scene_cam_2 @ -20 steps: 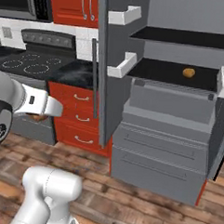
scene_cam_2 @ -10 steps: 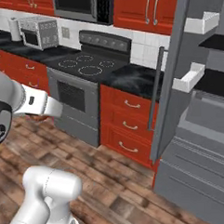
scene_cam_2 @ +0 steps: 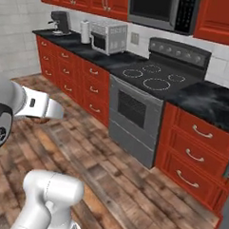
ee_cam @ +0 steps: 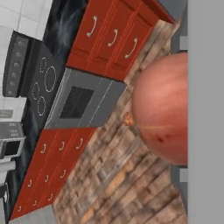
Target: Gather the onion and potato from the fridge and place them on a tray on the dining counter. Then gather the steak and fish from the fridge and place them on the other tray.
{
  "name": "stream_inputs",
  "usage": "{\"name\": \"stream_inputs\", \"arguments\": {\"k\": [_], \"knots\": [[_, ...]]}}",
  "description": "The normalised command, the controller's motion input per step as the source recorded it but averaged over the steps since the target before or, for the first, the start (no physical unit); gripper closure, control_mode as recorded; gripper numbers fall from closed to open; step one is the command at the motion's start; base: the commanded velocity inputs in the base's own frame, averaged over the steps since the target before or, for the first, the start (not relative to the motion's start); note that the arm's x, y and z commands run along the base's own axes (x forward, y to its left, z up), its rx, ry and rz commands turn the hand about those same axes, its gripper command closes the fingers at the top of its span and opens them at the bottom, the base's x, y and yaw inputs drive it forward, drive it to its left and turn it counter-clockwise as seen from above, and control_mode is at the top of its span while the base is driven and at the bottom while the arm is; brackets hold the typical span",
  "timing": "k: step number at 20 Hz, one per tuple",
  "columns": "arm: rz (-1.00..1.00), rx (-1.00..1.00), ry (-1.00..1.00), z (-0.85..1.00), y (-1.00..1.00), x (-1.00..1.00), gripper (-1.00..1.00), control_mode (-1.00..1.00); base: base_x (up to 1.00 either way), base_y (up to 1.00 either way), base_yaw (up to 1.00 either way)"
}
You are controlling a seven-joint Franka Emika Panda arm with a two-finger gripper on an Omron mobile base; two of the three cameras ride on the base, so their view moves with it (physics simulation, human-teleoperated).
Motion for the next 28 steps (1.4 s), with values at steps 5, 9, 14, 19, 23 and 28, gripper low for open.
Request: {"name": "stream_inputs", "arguments": {"k": [5, 9, 14, 19, 23, 28], "knots": [[0.0, 0.0, 0.0, 0.0, 0.0, 0.0, 1.0, 1.0, 0.56, 0.58, 0.47], [0.0, 0.0, 0.0, 0.0, 0.0, 0.0, 1.0, 1.0, 0.94, 0.34, 0.45], [0.0, 0.0, 0.0, 0.0, 0.0, 0.0, 1.0, 1.0, 1.0, 0.12, 0.37], [0.0, 0.0, 0.0, 0.0, 0.0, 0.0, 1.0, 1.0, 1.0, 0.0, 0.34], [0.0, 0.0, 0.0, 0.0, 0.0, 0.0, 1.0, 1.0, 1.0, 0.0, 0.33], [0.0, 0.0, 0.0, 0.0, 0.0, 0.0, 1.0, 1.0, 1.0, 0.0, 0.32]]}}
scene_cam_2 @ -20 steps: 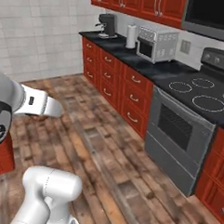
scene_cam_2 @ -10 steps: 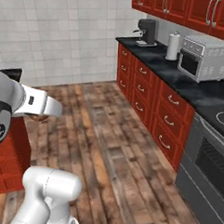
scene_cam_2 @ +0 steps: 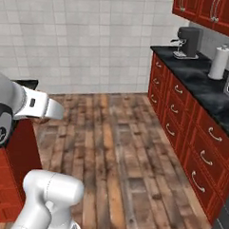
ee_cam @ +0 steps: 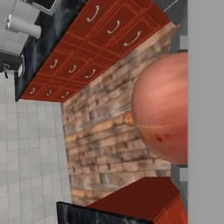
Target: Gather the onion and potato from the fridge and place them on a tray on the dining counter. Then gather the steak and fish from the fridge and place them on the other tray.
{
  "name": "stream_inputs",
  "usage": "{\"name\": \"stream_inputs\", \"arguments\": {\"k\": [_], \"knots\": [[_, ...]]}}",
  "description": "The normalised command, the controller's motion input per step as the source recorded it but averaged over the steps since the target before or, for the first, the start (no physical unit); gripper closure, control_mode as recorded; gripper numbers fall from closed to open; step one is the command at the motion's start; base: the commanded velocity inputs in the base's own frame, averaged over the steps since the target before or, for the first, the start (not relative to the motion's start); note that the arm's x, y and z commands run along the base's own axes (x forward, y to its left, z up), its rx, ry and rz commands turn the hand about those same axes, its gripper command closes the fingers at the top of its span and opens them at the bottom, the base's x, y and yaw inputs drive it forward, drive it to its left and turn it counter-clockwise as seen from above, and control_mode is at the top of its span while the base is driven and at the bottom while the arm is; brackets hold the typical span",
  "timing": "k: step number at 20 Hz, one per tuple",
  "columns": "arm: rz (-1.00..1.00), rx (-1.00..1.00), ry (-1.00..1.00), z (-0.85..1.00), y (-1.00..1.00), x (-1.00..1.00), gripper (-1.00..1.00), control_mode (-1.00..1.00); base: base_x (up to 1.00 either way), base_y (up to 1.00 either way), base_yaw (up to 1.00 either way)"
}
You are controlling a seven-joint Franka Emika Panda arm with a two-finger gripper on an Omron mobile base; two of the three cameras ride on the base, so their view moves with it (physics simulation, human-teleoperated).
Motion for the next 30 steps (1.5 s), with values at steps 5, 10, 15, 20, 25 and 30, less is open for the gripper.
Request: {"name": "stream_inputs", "arguments": {"k": [5, 10, 15, 20, 25, 30], "knots": [[0.0, 0.0, 0.0, 0.0, 0.0, 0.0, 1.0, 1.0, 1.0, -0.09, 0.35], [0.0, 0.0, 0.0, 0.0, 0.0, 0.0, 1.0, 1.0, 1.0, -0.38, 0.33], [0.0, 0.0, 0.0, 0.0, 0.0, 0.0, 1.0, 1.0, 1.0, -0.58, 0.28], [0.0, 0.0, 0.0, 0.0, 0.0, 0.0, 1.0, 1.0, 1.0, -0.47, 0.27], [0.0, 0.0, 0.0, 0.0, 0.0, 0.0, 1.0, 1.0, 1.0, -0.34, 0.34], [0.0, 0.0, 0.0, 0.0, 0.0, 0.0, 1.0, 1.0, 1.0, -0.22, 0.37]]}}
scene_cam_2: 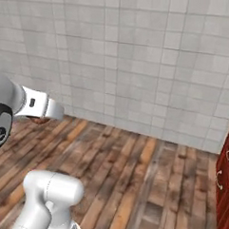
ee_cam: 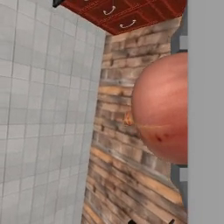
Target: Gather the onion and potato from the fridge and place them on a tray on the dining counter. Then gather the steak and fish from the fridge and place them on the other tray.
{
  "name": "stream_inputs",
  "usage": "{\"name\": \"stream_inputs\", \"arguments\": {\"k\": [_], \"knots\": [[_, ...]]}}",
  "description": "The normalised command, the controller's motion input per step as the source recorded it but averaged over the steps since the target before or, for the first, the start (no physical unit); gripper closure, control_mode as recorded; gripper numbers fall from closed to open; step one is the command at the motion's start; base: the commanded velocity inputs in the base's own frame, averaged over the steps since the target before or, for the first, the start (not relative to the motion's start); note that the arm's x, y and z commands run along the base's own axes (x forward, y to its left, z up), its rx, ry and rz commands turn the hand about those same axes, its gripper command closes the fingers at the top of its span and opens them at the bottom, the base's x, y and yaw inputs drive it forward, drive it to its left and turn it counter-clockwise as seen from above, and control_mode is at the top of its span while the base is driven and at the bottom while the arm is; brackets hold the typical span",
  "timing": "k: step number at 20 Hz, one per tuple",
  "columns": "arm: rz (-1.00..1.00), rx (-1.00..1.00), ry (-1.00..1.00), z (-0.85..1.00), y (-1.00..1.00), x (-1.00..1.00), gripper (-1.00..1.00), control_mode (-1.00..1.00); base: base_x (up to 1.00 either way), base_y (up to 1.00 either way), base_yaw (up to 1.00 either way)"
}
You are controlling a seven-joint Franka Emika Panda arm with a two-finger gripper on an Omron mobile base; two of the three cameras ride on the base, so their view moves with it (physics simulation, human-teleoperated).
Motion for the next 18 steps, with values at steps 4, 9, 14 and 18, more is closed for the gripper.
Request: {"name": "stream_inputs", "arguments": {"k": [4, 9, 14, 18], "knots": [[0.0, 0.0, 0.0, 0.0, 0.0, 0.0, 1.0, 1.0, 1.0, -0.16, 0.43], [0.0, 0.0, 0.0, 0.0, 0.0, 0.0, 1.0, 1.0, 1.0, -0.14, 0.49], [0.0, 0.0, 0.0, 0.0, 0.0, 0.0, 1.0, 1.0, 1.0, -0.1, 0.54], [0.0, 0.0, 0.0, 0.0, 0.0, 0.0, 1.0, 1.0, 1.0, -0.05, 0.57]]}}
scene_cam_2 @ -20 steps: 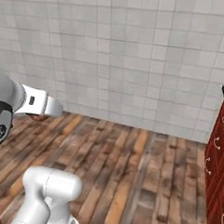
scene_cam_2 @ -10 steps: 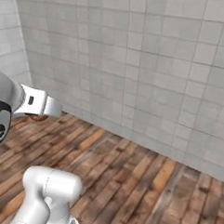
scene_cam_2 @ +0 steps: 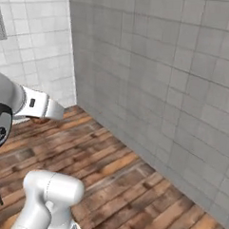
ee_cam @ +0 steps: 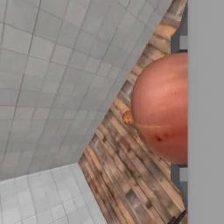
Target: Gather the onion and potato from the fridge and place them on a tray on the dining counter. Then gather the steak and fish from the fridge and place them on the other tray.
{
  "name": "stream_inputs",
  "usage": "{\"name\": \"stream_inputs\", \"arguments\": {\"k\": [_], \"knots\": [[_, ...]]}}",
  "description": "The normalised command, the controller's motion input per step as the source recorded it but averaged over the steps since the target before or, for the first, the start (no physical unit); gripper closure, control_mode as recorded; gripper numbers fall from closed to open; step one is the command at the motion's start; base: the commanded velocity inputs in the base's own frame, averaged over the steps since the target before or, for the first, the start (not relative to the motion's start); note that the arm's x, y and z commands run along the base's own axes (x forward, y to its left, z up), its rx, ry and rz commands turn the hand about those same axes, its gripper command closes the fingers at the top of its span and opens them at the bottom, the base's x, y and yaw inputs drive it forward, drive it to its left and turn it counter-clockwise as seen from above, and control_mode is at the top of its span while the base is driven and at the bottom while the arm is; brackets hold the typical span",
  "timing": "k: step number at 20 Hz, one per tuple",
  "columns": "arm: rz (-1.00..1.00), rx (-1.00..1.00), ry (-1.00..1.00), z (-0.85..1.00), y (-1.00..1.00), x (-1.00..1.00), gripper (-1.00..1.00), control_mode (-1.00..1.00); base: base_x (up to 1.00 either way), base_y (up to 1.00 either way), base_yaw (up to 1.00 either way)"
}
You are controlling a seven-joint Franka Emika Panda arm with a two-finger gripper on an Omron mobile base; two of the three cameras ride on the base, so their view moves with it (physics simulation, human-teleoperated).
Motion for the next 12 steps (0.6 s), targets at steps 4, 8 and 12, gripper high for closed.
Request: {"name": "stream_inputs", "arguments": {"k": [4, 8, 12], "knots": [[0.0, 0.0, 0.0, 0.0, 0.0, 0.0, 1.0, 1.0, 1.0, -0.07, 0.56], [0.0, 0.0, 0.0, 0.0, 0.0, 0.0, 1.0, 1.0, 1.0, -0.08, 0.59], [0.0, 0.0, 0.0, 0.0, 0.0, 0.0, 1.0, 1.0, 1.0, -0.06, 0.6]]}}
